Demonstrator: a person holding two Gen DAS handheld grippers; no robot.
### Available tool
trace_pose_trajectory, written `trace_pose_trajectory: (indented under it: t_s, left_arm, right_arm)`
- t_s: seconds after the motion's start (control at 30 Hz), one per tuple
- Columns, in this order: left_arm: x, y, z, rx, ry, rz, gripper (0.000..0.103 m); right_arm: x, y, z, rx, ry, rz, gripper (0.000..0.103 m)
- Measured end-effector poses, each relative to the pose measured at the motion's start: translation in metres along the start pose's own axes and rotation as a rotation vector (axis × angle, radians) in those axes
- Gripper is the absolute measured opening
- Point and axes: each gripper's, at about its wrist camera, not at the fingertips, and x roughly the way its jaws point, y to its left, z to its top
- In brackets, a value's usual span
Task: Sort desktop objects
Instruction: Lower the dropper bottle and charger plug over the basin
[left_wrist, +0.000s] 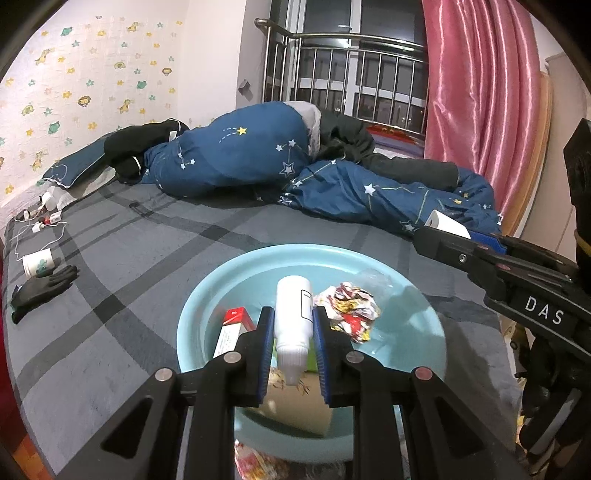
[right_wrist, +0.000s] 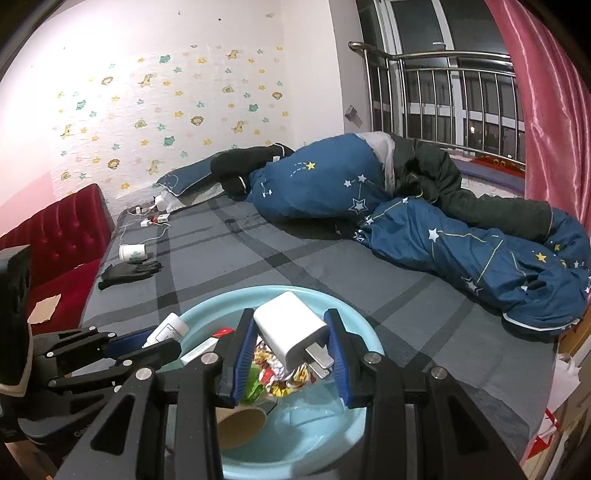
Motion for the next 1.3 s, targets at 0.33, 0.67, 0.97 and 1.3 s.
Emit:
trace_pose_trajectory:
  t_s: [0.33, 0.67, 0.97, 1.3]
  left_arm:
    - [0.037, 0.012, 0.003, -0.002, 0.047, 0.015, 0.022]
    - [0.06, 0.022, 0.009, -0.008, 0.086, 0.028, 0.022]
    - [0.08, 0.025, 0.008, -0.002, 0.137, 0.043, 0.022]
    - [0.09, 0.023, 0.007, 0.019, 0.171, 0.056, 0.022]
  right_arm:
    - [0.04, -0.007, 0.007, 0.005, 0.038, 0.007, 0.04]
    - [0.073, -0.011, 0.006, 0.013, 0.092, 0.004, 0.04]
    - [0.096, -0.014, 0.005, 0.029, 0.143, 0.007, 0.04]
    - [0.109, -0.014, 0.002, 0.034, 0.195, -0.005, 0.04]
